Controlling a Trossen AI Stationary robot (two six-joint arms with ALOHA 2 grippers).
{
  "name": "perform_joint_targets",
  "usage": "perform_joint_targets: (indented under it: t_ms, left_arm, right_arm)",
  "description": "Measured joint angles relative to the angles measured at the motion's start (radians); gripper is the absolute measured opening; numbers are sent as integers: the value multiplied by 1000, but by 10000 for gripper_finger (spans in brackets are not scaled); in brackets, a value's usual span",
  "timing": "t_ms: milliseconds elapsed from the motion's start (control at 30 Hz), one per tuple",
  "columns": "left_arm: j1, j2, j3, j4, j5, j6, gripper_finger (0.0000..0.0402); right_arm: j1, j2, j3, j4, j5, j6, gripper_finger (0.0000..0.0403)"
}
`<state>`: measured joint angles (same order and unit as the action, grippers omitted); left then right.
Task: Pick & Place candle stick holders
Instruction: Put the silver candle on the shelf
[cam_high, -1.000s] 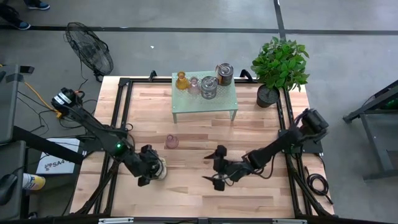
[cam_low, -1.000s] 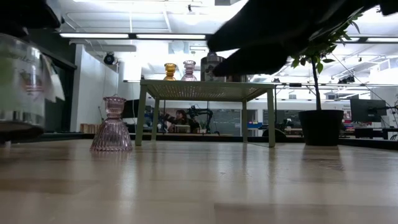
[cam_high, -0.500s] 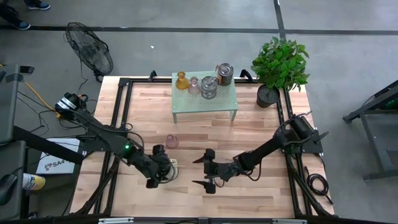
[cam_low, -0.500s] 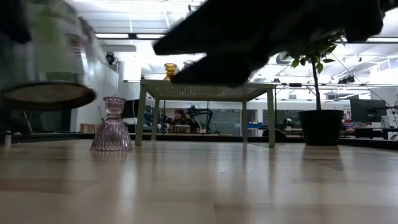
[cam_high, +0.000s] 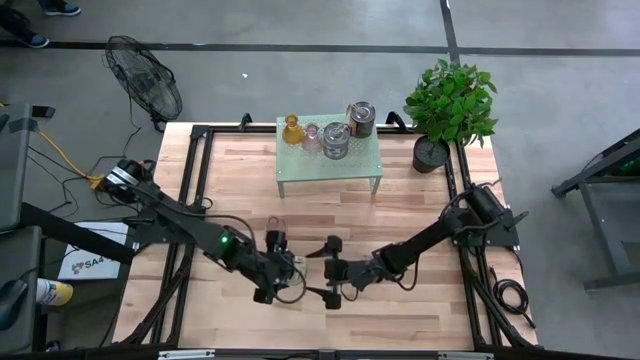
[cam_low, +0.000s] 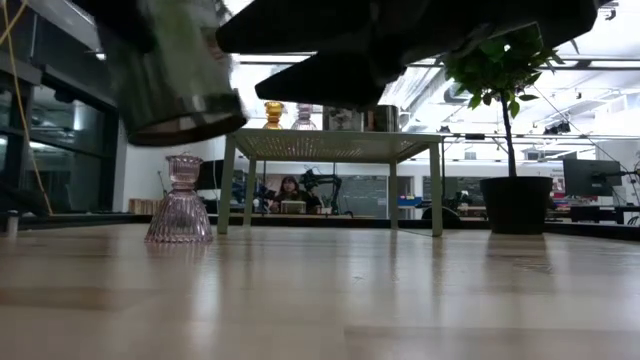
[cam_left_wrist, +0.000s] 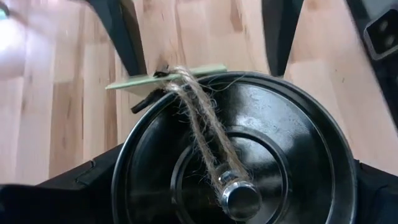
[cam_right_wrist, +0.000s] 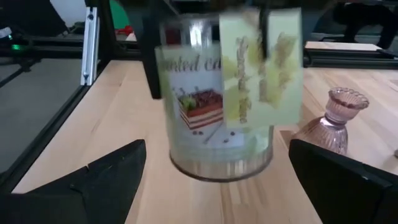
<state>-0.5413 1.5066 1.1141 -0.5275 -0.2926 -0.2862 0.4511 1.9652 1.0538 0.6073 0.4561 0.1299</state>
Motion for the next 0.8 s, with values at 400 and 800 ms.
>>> perform_joint_targets:
  t_ms: [400, 800]
  left_arm:
    - [25, 5, 19, 38, -34, 43, 359]
    - [39, 19, 19, 134, -39, 104, 359]
  right_arm:
    - [-22, 0, 0, 27, -14, -26, 390]
    - [-59, 54, 69, 29, -140, -53, 390]
